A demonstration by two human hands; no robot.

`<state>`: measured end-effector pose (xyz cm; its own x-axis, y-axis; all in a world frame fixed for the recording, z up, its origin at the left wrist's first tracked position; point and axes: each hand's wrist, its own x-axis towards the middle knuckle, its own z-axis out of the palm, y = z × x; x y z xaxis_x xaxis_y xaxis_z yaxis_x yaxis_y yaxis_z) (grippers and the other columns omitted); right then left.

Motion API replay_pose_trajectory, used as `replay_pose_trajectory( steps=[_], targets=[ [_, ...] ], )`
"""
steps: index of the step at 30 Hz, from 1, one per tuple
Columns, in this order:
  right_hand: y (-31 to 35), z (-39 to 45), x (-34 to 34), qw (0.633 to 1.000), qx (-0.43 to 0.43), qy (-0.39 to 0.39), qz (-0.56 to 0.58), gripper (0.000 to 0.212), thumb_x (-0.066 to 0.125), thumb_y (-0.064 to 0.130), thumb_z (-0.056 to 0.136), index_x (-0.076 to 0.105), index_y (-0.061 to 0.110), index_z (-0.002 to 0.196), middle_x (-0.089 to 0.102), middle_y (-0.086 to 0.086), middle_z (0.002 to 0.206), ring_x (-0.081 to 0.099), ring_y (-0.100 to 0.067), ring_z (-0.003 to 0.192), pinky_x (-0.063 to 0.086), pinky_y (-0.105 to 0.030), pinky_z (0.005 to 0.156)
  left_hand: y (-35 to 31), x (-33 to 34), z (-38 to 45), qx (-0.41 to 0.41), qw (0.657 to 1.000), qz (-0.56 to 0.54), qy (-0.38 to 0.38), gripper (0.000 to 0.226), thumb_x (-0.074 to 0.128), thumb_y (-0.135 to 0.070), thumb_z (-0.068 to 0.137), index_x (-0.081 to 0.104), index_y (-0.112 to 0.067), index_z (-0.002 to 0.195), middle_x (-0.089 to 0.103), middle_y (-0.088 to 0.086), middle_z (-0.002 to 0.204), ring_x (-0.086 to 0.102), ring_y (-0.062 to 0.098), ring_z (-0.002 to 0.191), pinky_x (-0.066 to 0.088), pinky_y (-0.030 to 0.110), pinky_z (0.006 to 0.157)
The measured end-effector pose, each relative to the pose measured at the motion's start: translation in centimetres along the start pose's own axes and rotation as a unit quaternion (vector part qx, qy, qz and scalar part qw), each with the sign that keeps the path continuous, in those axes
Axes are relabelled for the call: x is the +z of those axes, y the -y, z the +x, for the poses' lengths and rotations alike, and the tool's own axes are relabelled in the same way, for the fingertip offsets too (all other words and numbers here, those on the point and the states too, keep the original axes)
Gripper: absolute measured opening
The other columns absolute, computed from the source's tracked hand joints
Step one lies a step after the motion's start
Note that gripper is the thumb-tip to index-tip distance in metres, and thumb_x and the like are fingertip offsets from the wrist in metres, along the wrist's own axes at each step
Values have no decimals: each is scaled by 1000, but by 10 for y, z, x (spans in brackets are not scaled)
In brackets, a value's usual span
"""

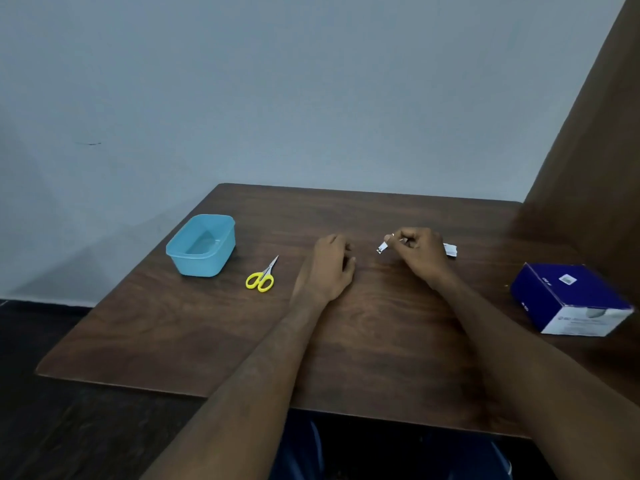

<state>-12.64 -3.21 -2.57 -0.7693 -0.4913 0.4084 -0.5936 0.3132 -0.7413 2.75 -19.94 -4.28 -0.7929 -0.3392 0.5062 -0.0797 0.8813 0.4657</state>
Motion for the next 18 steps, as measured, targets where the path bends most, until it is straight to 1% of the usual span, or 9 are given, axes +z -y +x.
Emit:
replay_pose_trajectory(
  steps=[1, 2, 4, 6, 8, 11, 13, 15, 18],
  targets=[
    [0, 1, 1, 1000, 6, -5, 3, 26, 80, 36, 95, 77, 19, 75, 71, -10, 71, 50, -6, 60, 39, -28, 62, 0, 0, 0, -6, 1000, 3, -5, 18, 68, -20, 94, 66, -13, 111, 67, 6, 114, 66, 27, 107, 56, 44, 91],
    [0, 3, 1, 1000, 11, -12, 10, 26, 80, 36, 95, 78, 17, 77, 71, -5, 70, 52, -7, 62, 40, -28, 63, 0, 0, 0, -10, 1000, 4, -7, 20, 68, -21, 95, 65, -13, 113, 66, 7, 116, 64, 28, 111, 55, 44, 93],
    [3, 5, 6, 999, 32, -29, 29, 26, 79, 38, 95, 80, 17, 79, 62, 9, 60, 49, -7, 58, 39, -30, 62, -2, -4, -3, -16, 1000, 17, -19, 22, 67, -22, 96, 64, -12, 115, 64, 10, 119, 60, 30, 115, 53, 45, 97],
    [7, 5, 12, 995, 54, -38, 78, 26, 78, 39, 95, 79, 21, 76, 55, 13, 54, 44, -10, 55, 37, -32, 63, -6, -11, -5, -3, 998, 47, -29, 20, 67, -23, 95, 64, -13, 113, 64, 11, 116, 58, 32, 114, 52, 46, 95],
    [21, 4, 17, 988, 70, -24, 137, 26, 78, 34, 96, 79, 19, 75, 54, 6, 56, 43, -14, 56, 35, -34, 63, -8, -20, -8, 22, 995, 88, -29, 19, 66, -25, 95, 65, -16, 111, 63, 9, 113, 58, 33, 112, 53, 47, 91],
    [52, 6, 24, 983, 79, 15, 167, 23, 79, 27, 96, 81, 7, 87, 53, 1, 55, 42, -13, 53, 35, -32, 59, 1, -46, -21, 34, 984, 171, -20, 22, 64, -34, 96, 65, -21, 114, 63, 3, 116, 58, 30, 118, 49, 45, 93],
    [78, 9, 32, 980, 63, 45, 183, 22, 79, 23, 96, 78, 4, 86, 52, -2, 56, 41, -13, 52, 34, -31, 56, 13, -71, -36, -7, 981, 193, -29, 30, 61, -46, 98, 66, -26, 120, 65, -3, 121, 56, 24, 123, 48, 42, 98],
    [106, 12, 44, 976, 42, 73, 201, 22, 78, 20, 97, 76, 8, 79, 51, -7, 58, 41, -16, 53, 34, -31, 56, 25, -98, -53, -53, 978, 196, -48, 42, 59, -59, 97, 66, -29, 125, 65, -6, 126, 55, 19, 124, 49, 39, 102],
    [147, 17, 68, 969, 27, 107, 219, 23, 78, 23, 98, 77, 5, 82, 52, -7, 61, 42, -15, 54, 37, -30, 57, 40, -129, -78, -113, 979, 156, -64, 61, 59, -69, 96, 62, -24, 137, 63, -5, 134, 54, 17, 129, 48, 34, 107]
  ],
)
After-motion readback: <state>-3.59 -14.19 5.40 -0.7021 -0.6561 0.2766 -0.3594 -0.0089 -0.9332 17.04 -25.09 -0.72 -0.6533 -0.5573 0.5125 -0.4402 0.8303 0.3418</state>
